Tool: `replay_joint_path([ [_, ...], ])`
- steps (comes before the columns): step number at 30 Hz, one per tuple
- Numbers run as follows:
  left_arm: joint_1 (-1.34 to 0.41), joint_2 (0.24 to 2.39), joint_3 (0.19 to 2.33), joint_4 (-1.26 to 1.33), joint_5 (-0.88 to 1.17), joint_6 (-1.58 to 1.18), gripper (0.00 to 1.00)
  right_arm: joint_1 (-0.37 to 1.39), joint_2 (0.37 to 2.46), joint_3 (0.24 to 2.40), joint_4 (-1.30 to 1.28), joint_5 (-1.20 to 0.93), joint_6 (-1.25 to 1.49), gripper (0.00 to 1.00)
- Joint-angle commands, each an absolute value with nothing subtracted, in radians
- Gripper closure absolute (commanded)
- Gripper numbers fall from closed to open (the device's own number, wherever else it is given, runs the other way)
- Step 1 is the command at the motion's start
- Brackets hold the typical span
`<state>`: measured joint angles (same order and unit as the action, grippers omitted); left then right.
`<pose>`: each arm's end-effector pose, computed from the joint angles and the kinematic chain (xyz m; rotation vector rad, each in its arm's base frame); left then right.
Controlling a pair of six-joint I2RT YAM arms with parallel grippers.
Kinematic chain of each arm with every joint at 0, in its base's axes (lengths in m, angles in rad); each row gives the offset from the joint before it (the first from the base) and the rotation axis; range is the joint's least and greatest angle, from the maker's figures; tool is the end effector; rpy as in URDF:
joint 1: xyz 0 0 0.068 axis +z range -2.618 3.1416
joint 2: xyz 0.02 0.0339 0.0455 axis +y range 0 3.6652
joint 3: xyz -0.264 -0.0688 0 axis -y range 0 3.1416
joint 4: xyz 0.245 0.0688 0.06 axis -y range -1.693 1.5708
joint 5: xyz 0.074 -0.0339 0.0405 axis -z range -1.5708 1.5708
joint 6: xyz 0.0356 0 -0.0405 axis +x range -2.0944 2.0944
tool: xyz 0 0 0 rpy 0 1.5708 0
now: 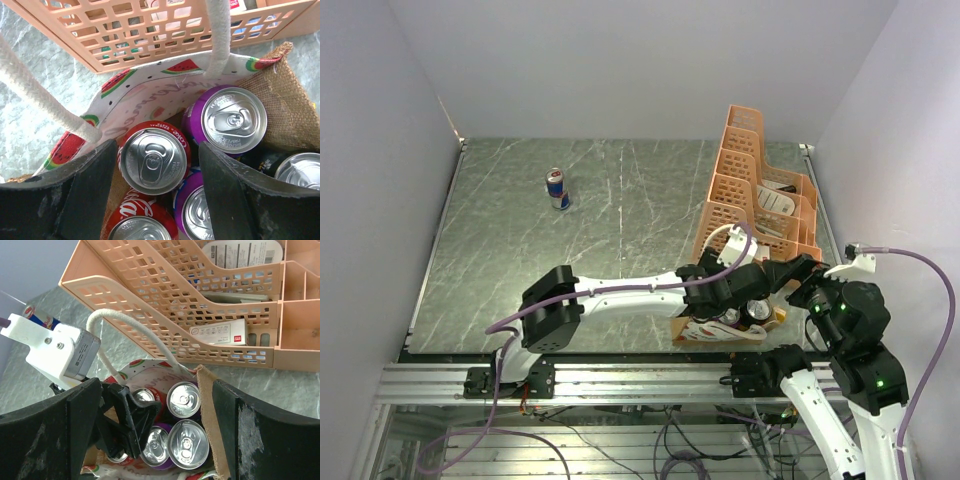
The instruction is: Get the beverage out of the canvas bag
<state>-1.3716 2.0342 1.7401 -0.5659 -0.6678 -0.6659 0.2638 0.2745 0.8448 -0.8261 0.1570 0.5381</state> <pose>0.1119 -0.4430 0.2588 0.4958 2.1682 -0.2958 0.0452 0.0064 0.3402 0.3624 1.8080 0.4213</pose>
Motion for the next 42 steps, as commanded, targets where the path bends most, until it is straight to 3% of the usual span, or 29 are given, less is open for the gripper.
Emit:
replay_joint_path([
  [1, -1.38, 2.039, 1.682, -0.524, -0.69, -0.691, 0.24, 0.265, 0.25, 0.844, -0.781, 0.124, 0.552, 0.07],
  [11, -1.377, 2.036, 1.638, -0.537, -0.706, -0.719, 0.18, 0.264, 0.229, 0.845, -0.782, 0.14, 0.56, 0.08],
  [33, -1.331, 2.173, 1.78, -0.63, -0.598, -0.754, 0.13, 0.263, 0.242, 0.845, -0.78, 0.129, 0.555, 0.08],
  [36, -1.331, 2.187, 1.797, -0.64, -0.59, -0.749, 0.15, 0.262, 0.24, 0.845, -0.78, 0.127, 0.554, 0.08],
  [42, -1.331, 2.157, 1.8, -0.632, -0.6, -0.718, 0.29, 0.262, 0.242, 0.845, -0.779, 0.128, 0.554, 0.08],
])
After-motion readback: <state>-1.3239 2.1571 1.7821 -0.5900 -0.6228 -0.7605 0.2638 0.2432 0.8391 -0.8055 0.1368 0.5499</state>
